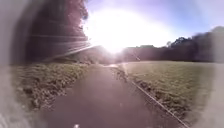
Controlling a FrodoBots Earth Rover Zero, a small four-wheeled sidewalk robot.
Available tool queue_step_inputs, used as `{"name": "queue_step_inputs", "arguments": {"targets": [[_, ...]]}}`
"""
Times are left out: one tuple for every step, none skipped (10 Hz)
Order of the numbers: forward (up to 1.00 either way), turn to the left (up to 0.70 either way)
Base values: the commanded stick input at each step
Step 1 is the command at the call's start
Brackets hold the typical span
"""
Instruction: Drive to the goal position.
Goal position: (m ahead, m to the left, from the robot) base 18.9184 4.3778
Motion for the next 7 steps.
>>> {"name": "queue_step_inputs", "arguments": {"targets": [[0.85,0.0],[0.85,0.0],[0.85,0.0],[0.85,0.03],[0.85,0.27],[0.85,0.33],[0.85,0.0]]}}
